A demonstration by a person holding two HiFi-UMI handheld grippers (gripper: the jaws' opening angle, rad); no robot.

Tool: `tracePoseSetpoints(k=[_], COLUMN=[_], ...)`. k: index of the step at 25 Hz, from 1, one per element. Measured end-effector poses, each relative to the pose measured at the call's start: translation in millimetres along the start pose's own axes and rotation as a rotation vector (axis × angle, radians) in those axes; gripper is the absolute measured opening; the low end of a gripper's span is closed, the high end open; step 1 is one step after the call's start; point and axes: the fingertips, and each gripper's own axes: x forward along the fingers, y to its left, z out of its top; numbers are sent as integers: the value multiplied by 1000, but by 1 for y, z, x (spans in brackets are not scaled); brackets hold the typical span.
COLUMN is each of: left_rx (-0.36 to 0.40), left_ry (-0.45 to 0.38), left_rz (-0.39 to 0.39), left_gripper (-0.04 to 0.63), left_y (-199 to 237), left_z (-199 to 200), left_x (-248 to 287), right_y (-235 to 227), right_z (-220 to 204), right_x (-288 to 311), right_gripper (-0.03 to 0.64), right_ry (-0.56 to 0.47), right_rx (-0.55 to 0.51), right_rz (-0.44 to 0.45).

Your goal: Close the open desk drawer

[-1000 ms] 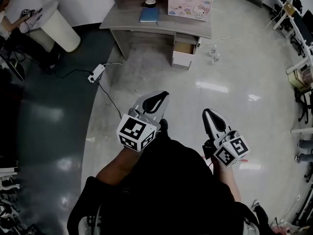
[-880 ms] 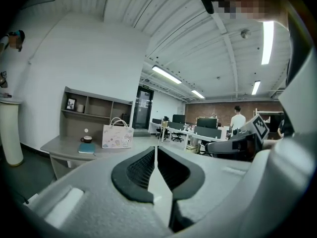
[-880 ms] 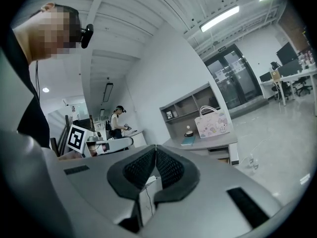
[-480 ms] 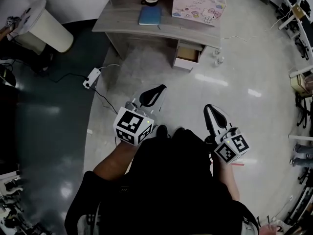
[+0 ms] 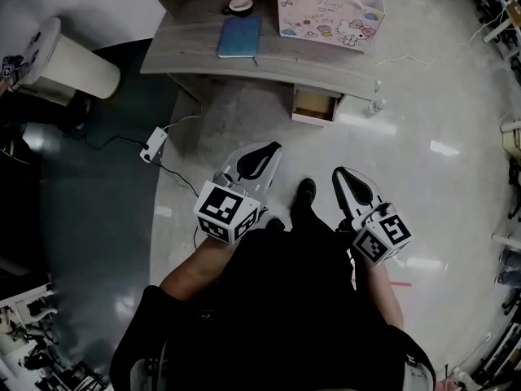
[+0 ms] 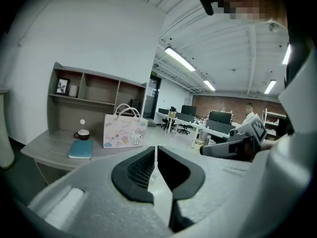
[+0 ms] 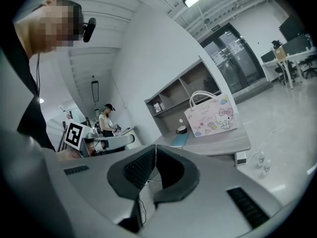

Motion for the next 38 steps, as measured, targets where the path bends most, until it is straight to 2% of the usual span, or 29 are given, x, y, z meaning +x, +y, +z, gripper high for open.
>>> tracePoseSetpoints(k=[5,12,16,22,29,38], left_rx=[-8,-61,-95,-100,-104,-149], left_ry=[9,75,96,132,165,250], left_rz=[13,14,22,37,19,-15], left_gripper=[25,25,25,25,25,25], left_y=[22,73,112,156,178,181], left_z=[8,-47,-87,-155,-233,-341], left_x=[67,145,182,229,269,303], right_y=[-62,-129,-164,-218,-269,-313], right_z=[16,-14,-44,-98,-170,-259], right_x=[37,108,150,192,214,238], right_gripper=[15,17,17,17,17,17], right_ry=[47,162,189,204,224,274], right_rx=[-27,-77,-76,-46,-8,40], right_rz=[18,16,2,-24,-59,-87])
